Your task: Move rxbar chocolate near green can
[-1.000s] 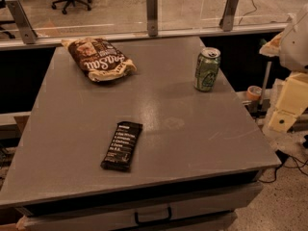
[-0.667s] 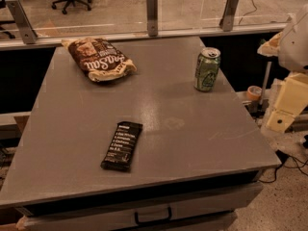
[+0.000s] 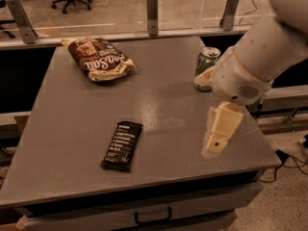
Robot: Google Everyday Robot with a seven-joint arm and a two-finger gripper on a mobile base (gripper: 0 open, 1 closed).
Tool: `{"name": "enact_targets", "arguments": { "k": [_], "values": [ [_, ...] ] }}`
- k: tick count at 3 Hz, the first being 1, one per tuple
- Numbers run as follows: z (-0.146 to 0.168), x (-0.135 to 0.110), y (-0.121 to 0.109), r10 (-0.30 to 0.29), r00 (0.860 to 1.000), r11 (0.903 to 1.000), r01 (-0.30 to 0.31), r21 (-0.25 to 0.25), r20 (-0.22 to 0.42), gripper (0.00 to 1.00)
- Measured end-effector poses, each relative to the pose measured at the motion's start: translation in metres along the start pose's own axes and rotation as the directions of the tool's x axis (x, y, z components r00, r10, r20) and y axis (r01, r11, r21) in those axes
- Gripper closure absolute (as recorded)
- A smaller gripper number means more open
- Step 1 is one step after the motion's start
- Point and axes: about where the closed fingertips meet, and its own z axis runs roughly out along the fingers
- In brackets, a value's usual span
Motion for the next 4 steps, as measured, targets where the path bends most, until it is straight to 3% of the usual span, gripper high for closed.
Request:
{"name": "enact_targets", "arguments": {
  "k": [1, 3, 4],
  "values": [
    [0.045, -0.045, 0.018, -0.038, 0.996, 0.9944, 0.046, -0.095, 0.084, 0.0],
    [0.048, -0.051, 0.019, -0.059, 0.993, 0.9925, 0.07, -0.1, 0.107, 0.0],
    [0.071, -0.072, 0.017, -0.065, 0.981, 0.9893, 0.087, -0.117, 0.182, 0.0]
  ]
}}
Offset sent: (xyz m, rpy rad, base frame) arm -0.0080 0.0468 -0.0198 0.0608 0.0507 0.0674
